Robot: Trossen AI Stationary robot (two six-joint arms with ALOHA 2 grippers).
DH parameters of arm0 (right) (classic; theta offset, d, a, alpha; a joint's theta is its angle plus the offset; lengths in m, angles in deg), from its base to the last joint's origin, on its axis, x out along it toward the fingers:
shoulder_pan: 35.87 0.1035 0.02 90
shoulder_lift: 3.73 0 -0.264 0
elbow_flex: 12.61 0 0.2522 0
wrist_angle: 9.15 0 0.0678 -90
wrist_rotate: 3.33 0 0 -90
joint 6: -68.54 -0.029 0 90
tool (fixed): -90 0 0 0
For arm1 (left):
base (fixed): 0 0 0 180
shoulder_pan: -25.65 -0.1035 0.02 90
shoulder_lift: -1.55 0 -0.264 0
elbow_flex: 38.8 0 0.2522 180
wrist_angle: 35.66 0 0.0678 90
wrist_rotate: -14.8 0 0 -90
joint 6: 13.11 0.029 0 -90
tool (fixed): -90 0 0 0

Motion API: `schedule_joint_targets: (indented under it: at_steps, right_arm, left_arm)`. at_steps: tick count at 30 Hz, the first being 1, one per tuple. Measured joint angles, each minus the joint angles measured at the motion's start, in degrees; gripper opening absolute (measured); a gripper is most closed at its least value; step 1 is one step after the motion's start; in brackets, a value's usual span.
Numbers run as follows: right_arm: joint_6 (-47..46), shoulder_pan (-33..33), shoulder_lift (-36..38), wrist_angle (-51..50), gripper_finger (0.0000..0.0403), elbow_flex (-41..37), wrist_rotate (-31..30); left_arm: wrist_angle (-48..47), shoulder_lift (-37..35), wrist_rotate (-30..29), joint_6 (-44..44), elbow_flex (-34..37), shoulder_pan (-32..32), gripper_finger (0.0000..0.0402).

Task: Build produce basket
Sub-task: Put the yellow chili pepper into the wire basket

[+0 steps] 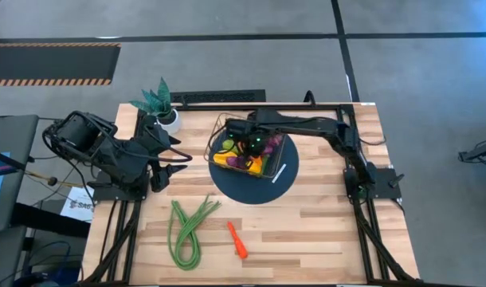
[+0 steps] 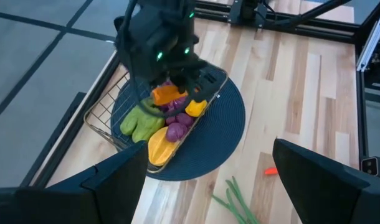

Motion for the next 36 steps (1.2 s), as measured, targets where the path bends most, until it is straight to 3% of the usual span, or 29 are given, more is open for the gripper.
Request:
schedule_joint_targets:
  at_steps: [7,14,36]
  right_arm:
    - [0.88,-0.18,-0.59,-1.26,0.0087,-0.07,1.01]
    - [0.81,1.14,1.34,-0.89,0.0119,0.02,0.89]
    - [2.95,0.91,1.84,4.76,0.0118,0.02,-1.69]
  left_arm:
    - [-0.01,0.0,0.49,0.11,0.0,0.0,0.0329]
    - [0.0,0.0,0.53,0.63,0.0,0.0,0.0329]
    - [0.0,0.0,0.66,0.87,0.0,0.02,0.0329]
